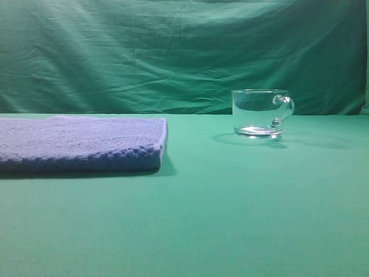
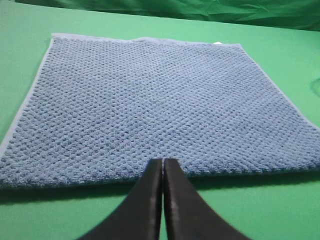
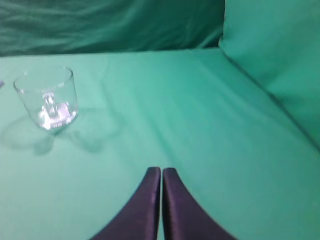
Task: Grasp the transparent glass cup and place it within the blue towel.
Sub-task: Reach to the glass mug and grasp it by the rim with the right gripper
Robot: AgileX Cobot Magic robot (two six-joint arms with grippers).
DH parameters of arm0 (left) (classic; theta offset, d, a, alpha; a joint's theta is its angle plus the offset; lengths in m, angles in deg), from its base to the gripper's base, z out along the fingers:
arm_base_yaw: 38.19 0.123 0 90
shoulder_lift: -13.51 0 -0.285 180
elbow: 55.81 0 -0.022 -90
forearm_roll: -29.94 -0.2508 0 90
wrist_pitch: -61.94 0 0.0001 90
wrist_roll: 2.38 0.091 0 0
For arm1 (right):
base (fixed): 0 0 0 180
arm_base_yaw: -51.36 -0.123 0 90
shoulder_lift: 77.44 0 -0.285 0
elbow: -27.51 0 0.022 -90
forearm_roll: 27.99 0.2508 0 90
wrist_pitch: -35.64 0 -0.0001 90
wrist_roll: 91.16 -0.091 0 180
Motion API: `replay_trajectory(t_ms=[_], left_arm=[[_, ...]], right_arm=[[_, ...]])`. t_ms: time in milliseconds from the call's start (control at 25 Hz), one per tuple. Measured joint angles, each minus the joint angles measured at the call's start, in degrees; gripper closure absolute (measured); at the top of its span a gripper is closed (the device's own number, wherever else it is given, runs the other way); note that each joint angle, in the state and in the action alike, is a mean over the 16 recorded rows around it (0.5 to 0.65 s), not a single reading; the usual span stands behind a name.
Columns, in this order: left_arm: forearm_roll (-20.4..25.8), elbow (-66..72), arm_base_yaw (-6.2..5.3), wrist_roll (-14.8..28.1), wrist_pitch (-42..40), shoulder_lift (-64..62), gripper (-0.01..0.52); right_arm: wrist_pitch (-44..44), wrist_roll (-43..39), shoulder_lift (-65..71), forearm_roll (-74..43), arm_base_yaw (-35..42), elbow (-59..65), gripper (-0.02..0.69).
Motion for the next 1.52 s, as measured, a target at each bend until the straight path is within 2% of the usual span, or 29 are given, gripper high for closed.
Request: replay_trajectory(t_ms=[200, 560, 880, 1200, 1360, 1520], left_arm=[[0.0, 0.0, 0.0, 0.0, 0.0, 0.0, 0.514], [0.0, 0.0, 0.0, 0.0, 0.0, 0.0, 0.514], [0.0, 0.0, 0.0, 0.0, 0.0, 0.0, 0.514], [0.0, 0.0, 0.0, 0.0, 0.0, 0.0, 0.514], [0.0, 0.0, 0.0, 0.0, 0.0, 0.0, 0.514], [0.0, 0.0, 0.0, 0.0, 0.0, 0.0, 0.514]], right_arm=[[-2.1, -0.8, 5.1, -0.2, -0.1, -5.1, 0.665], [1.0, -1.4, 18.3, 0.0, -0.4, -14.5, 0.665], [13.4, 1.1, 33.9, 1.3, -1.9, -25.6, 0.665], [26.3, 6.9, 55.5, 4.2, -9.0, -40.5, 0.665], [28.3, 9.4, 66.6, 5.6, -13.4, -47.2, 0.642], [28.8, 11.0, 76.8, 6.2, -16.9, -52.9, 0.557]])
